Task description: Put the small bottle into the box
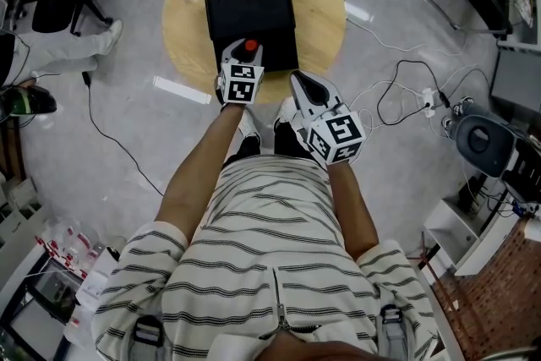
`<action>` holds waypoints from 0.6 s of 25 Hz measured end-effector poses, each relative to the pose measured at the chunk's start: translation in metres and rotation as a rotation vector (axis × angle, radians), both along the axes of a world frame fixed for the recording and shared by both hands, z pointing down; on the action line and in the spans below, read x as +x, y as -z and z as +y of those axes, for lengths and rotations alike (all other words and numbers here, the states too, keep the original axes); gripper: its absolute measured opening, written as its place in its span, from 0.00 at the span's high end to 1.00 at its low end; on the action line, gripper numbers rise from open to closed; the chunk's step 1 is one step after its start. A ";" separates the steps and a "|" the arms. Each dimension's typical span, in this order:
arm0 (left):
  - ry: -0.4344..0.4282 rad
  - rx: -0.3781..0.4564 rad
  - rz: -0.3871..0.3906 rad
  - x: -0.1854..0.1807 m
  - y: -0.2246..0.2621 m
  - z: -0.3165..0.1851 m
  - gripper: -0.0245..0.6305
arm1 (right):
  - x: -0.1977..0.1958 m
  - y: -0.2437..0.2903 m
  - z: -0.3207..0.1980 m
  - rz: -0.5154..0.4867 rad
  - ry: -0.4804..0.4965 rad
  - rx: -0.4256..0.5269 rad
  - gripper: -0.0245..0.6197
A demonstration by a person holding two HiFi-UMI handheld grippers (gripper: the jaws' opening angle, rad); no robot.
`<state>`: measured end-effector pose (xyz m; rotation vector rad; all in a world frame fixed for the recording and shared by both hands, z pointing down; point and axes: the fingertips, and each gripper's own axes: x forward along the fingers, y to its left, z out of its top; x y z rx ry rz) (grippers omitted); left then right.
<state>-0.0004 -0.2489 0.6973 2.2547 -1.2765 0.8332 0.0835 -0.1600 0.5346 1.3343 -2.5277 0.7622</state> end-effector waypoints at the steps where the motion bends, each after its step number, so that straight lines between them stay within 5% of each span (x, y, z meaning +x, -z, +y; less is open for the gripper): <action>1: 0.000 -0.002 -0.003 -0.001 0.000 0.001 0.73 | -0.001 0.000 0.000 -0.001 -0.001 0.001 0.92; 15: -0.006 -0.021 -0.008 0.000 -0.001 0.008 0.72 | -0.001 0.003 0.004 0.000 -0.005 0.009 0.92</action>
